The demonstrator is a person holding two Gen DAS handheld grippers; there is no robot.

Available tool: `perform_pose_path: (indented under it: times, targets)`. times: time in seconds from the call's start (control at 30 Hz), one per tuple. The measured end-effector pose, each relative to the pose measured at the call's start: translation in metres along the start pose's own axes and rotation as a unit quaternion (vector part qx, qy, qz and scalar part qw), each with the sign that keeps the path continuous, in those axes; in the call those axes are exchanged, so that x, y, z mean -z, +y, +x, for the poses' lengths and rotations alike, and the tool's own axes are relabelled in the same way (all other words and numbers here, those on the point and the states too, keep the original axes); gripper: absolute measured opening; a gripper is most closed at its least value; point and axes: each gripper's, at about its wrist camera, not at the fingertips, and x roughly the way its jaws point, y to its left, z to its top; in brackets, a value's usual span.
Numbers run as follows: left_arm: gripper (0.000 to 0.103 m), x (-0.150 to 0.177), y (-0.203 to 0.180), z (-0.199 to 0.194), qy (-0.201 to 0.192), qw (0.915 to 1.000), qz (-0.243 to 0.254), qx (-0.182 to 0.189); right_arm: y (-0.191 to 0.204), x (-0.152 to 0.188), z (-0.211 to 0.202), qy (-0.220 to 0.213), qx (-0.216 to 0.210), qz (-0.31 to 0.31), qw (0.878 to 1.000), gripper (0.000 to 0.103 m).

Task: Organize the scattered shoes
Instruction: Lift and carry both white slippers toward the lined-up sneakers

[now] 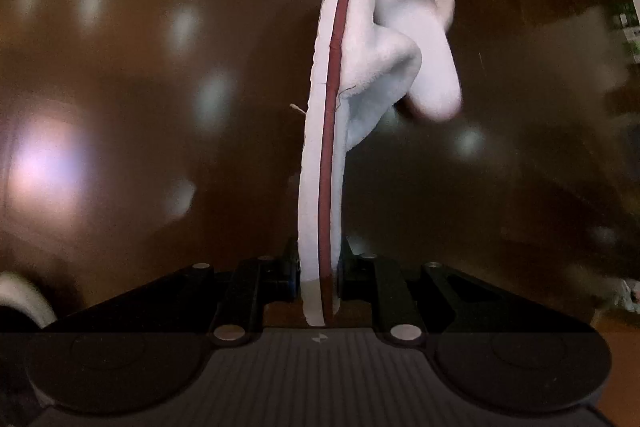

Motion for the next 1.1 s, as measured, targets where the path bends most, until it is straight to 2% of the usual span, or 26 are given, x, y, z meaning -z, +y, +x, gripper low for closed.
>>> perform_pose_path:
  times: [0.13, 0.23, 0.33, 0.47, 0.57, 0.73, 0.93, 1.1]
  targets:
    - [0.021, 0.061, -0.011, 0.0, 0.04, 0.9988, 0.028, 0.0, -0.037, 0.026, -0.05, -0.014, 0.014, 0.062, 0.998, 0.103]
    - [0.021, 0.093, -0.018, 0.0, 0.052, 0.9968, 0.06, -0.008, -0.067, 0.056, -0.1, -0.035, 0.025, 0.114, 0.993, 0.103]
    - [0.021, 0.134, -0.023, 0.006, 0.072, 0.9934, 0.088, -0.01, -0.083, 0.082, -0.136, -0.051, 0.033, 0.14, 0.988, 0.103]
    - [0.021, 0.194, -0.022, 0.019, 0.114, 0.9882, 0.102, -0.007, -0.103, 0.122, -0.173, -0.066, 0.053, 0.171, 0.982, 0.103]
    - [0.021, 0.225, -0.02, 0.03, 0.137, 0.9848, 0.108, -0.005, -0.118, 0.151, -0.18, -0.069, 0.071, 0.194, 0.976, 0.103]
    - [0.021, 0.293, -0.021, 0.072, 0.169, 0.9768, 0.131, 0.008, -0.158, 0.179, -0.172, -0.083, 0.089, 0.221, 0.968, 0.103]
    - [0.021, 0.357, -0.033, 0.114, 0.197, 0.9713, 0.133, 0.017, -0.229, 0.183, -0.185, -0.084, 0.087, 0.272, 0.955, 0.103]
    - [0.021, 0.419, -0.07, 0.133, 0.224, 0.96, 0.166, 0.024, -0.265, 0.183, -0.197, -0.09, 0.088, 0.3, 0.946, 0.103]
